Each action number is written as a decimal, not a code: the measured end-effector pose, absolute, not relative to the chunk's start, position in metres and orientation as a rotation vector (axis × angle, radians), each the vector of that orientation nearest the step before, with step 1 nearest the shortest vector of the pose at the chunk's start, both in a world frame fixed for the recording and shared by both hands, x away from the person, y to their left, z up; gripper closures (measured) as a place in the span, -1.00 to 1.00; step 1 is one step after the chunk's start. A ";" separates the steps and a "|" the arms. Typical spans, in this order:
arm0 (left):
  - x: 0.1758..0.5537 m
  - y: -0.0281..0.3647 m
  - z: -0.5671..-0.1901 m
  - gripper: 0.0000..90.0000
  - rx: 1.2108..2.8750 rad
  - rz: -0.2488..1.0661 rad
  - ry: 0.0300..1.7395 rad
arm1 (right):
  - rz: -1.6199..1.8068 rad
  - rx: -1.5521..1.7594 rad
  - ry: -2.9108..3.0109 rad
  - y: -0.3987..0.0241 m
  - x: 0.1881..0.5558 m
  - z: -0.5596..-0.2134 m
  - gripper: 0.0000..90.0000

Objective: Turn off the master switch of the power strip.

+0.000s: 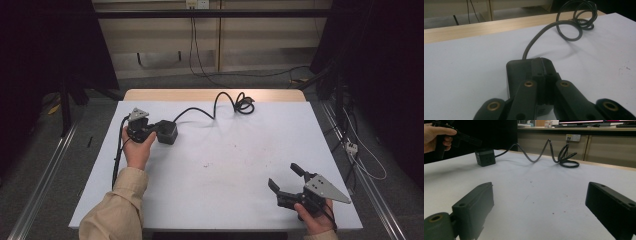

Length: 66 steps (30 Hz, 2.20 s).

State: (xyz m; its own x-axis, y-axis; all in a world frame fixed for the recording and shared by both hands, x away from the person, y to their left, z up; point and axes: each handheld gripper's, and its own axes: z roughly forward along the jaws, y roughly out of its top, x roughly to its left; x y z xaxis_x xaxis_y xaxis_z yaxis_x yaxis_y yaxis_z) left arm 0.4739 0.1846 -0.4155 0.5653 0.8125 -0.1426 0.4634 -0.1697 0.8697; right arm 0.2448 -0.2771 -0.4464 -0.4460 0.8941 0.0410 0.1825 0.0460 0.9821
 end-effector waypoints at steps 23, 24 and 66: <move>0.478 0.184 -0.418 1.00 1.839 0.440 1.058 | 1.447 1.091 1.701 -0.278 0.245 -0.447 -0.84; 0.477 0.184 -0.419 1.00 1.829 0.436 1.065 | 1.446 1.091 1.701 -0.278 0.245 -0.447 -0.84; 0.478 0.184 -0.422 1.00 1.876 0.461 1.060 | 1.449 1.088 1.704 -0.277 0.245 -0.447 -0.84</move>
State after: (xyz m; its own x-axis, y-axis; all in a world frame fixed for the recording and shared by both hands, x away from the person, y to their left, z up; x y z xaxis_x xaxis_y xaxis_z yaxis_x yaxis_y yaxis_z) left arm 0.4782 0.1838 -0.4220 0.5620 0.8205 -0.1046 0.4833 -0.2231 0.8466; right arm 0.2455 -0.2773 -0.4470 -0.4507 0.8918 0.0399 0.1827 0.0485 0.9820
